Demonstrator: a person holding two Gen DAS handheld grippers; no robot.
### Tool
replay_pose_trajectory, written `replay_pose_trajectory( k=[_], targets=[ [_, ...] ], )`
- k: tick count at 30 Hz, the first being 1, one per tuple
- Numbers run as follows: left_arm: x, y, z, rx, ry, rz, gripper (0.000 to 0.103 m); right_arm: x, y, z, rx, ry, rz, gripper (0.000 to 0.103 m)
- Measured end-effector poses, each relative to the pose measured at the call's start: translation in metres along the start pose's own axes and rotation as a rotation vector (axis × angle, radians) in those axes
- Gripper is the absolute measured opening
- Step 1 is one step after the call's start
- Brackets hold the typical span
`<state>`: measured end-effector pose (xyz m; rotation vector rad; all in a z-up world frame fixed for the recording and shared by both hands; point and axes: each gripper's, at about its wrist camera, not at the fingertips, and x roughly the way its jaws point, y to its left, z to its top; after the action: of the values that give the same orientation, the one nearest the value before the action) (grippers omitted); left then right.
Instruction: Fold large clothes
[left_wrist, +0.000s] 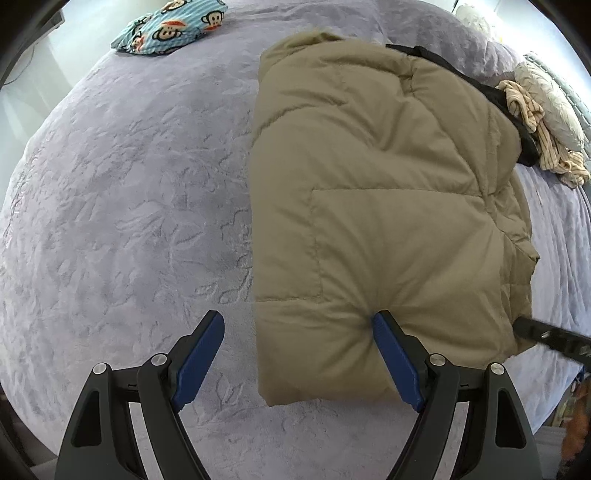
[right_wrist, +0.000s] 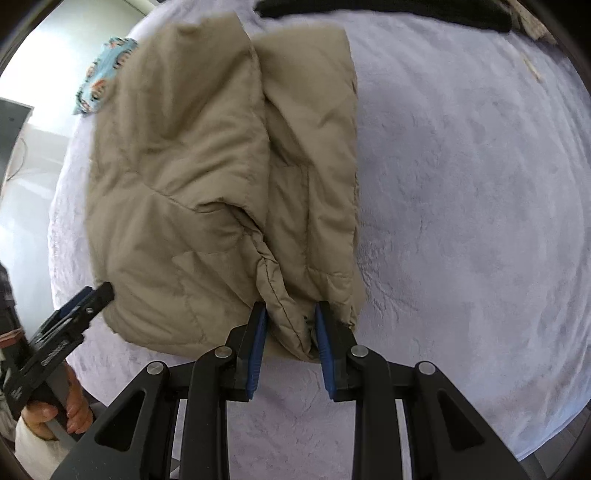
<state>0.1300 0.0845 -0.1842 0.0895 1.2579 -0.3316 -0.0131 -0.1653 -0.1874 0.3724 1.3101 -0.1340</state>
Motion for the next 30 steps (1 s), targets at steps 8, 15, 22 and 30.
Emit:
replay_pose_trajectory(
  k=[8,15,22,30],
  targets=[
    [-0.006,0.004,0.026,-0.019,-0.064,0.028,0.084,-0.059,0.007,0.059,0.022,-0.237,0.133,0.064],
    [0.013,-0.022,0.037,0.069,-0.055,0.056,0.084,-0.001,0.012,0.14,0.128,-0.217,0.089,0.023],
    [0.027,-0.04,0.044,0.099,-0.043,0.001,0.087,0.055,-0.012,0.159,0.139,-0.142,-0.003,0.019],
    [0.027,-0.042,0.043,0.086,-0.019,0.009,0.089,0.055,-0.012,0.157,0.104,-0.139,-0.035,0.019]
  ],
)
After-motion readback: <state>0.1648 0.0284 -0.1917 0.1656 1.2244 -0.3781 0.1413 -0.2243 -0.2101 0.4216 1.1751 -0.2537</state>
